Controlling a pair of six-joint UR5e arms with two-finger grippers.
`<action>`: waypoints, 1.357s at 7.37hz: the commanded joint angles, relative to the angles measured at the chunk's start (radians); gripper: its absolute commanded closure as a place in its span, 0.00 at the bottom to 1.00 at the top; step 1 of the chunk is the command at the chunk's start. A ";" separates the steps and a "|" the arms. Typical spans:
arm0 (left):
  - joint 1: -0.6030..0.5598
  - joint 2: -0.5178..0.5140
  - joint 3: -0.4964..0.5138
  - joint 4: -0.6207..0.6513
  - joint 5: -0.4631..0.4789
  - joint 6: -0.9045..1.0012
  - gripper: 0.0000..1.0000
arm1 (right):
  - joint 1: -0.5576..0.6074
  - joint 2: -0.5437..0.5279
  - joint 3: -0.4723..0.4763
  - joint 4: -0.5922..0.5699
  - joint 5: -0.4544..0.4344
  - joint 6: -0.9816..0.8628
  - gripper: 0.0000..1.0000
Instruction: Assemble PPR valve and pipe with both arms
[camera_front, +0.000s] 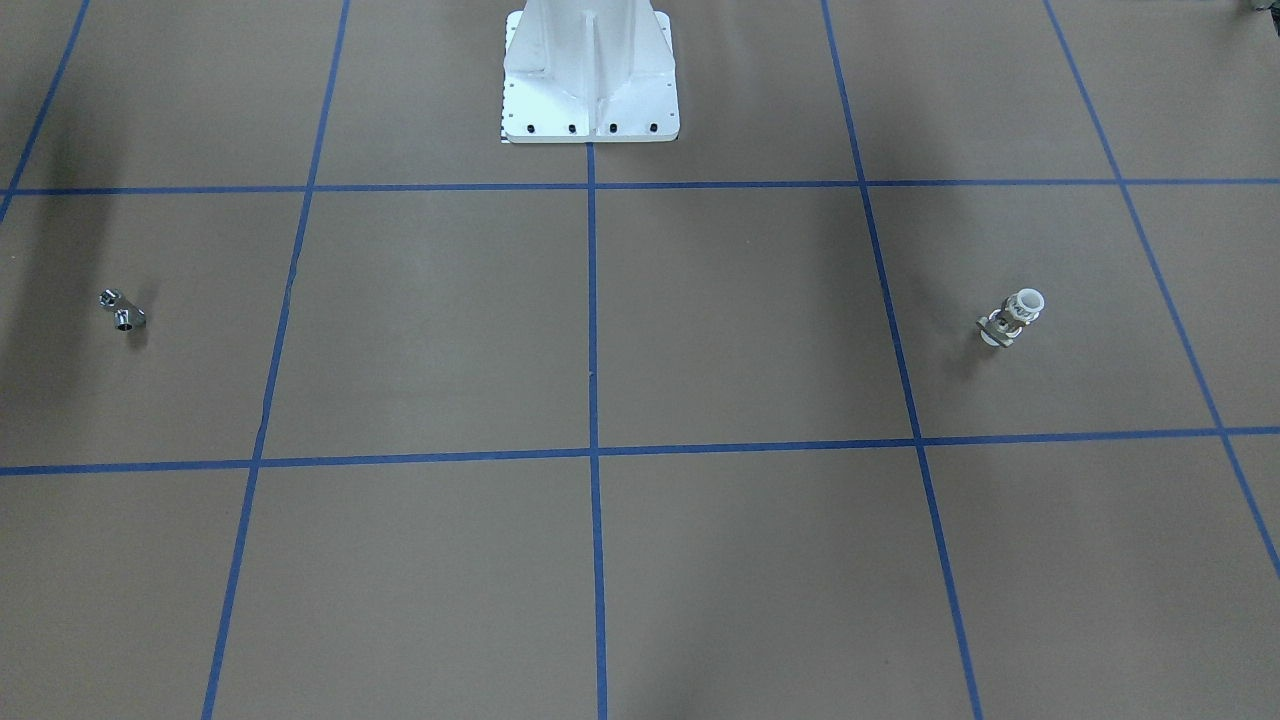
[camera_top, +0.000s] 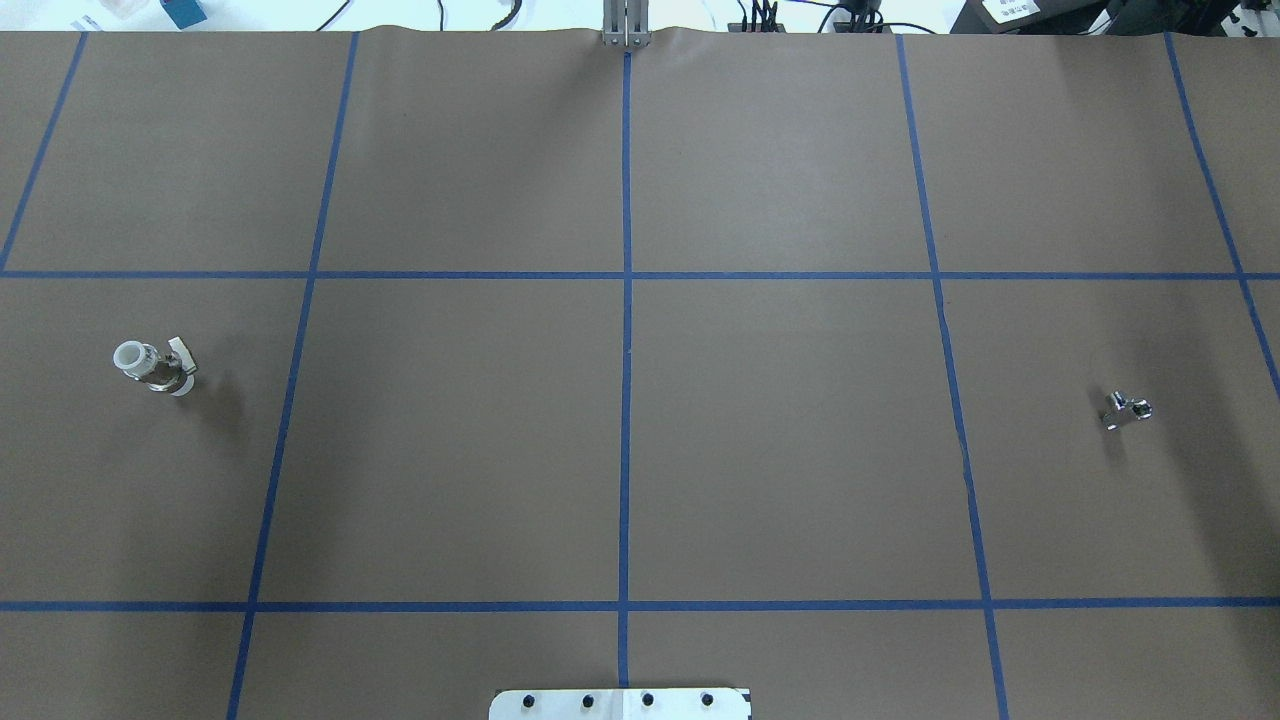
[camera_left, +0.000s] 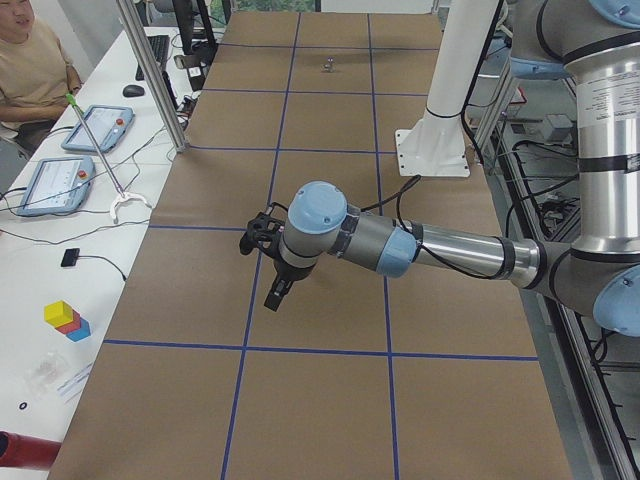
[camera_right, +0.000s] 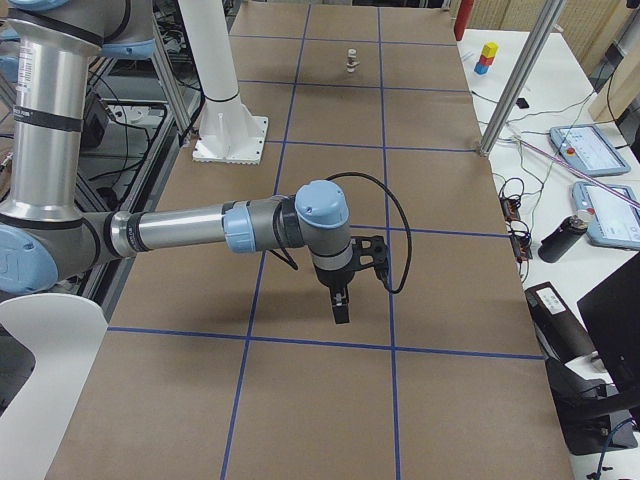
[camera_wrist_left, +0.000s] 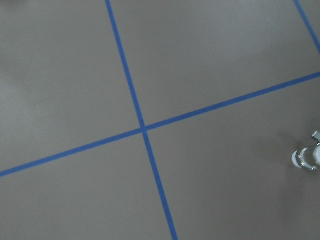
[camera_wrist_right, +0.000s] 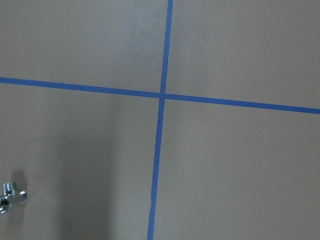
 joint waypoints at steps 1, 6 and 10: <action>0.142 -0.022 -0.007 -0.050 -0.078 -0.046 0.00 | -0.042 -0.005 -0.002 0.046 0.048 0.021 0.00; 0.542 -0.046 -0.008 -0.218 0.199 -0.445 0.00 | -0.045 -0.018 -0.002 0.048 0.049 0.019 0.00; 0.706 -0.131 0.082 -0.220 0.347 -0.466 0.00 | -0.045 -0.022 -0.002 0.050 0.057 0.018 0.00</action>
